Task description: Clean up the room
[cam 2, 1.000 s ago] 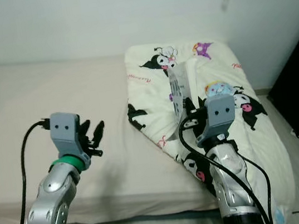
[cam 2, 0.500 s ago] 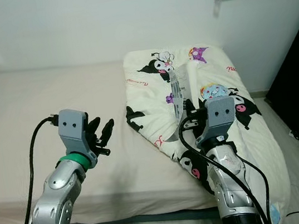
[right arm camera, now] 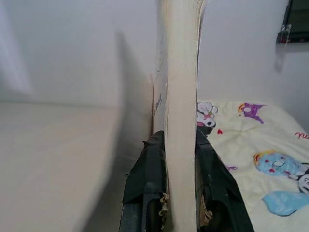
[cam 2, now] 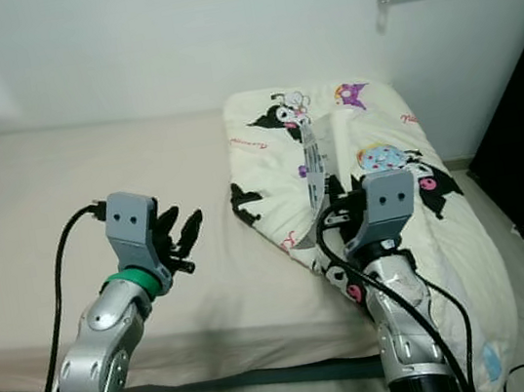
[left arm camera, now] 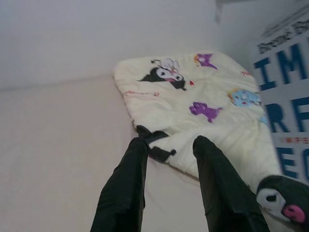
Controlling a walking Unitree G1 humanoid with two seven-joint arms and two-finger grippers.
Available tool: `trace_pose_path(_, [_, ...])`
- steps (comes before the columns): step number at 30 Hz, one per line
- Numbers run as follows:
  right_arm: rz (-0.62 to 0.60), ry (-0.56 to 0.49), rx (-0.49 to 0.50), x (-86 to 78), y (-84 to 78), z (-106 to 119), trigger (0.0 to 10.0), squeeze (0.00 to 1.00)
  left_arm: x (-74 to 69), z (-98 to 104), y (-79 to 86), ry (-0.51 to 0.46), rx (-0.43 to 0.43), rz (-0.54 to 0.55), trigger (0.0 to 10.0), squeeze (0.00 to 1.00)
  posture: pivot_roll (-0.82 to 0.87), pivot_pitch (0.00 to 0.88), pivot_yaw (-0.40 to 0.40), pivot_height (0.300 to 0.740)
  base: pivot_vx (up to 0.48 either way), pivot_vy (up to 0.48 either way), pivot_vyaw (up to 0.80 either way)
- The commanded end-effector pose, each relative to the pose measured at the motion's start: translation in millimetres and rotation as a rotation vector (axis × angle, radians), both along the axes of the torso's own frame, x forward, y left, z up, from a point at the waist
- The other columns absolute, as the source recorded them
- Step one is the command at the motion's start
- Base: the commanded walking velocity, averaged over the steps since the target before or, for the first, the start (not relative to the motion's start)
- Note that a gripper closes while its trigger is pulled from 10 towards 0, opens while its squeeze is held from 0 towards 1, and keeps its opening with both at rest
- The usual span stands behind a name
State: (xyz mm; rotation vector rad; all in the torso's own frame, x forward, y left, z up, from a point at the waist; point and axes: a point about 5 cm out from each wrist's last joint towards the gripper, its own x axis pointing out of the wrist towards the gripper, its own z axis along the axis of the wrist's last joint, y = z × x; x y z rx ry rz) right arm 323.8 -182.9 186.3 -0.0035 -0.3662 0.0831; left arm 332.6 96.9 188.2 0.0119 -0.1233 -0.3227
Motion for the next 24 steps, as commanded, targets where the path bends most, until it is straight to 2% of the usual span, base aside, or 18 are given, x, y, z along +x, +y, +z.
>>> trace_pose_path(1, [-0.002,-0.023,0.017,-1.7,0.0,1.9,10.0,0.00,0.2,-2.6,1.8,0.006,0.014,0.000,10.0,0.00,-0.17,0.073,0.096,0.708,0.000,0.356,0.00])
trace_pose_path(24, [-0.008,-0.025,0.023,-2.3,-0.1,1.5,10.0,0.00,1.2,-1.8,1.6,0.003,0.014,-0.004,10.0,0.00,-0.17,0.080,0.106,0.708,0.000,0.349,0.00])
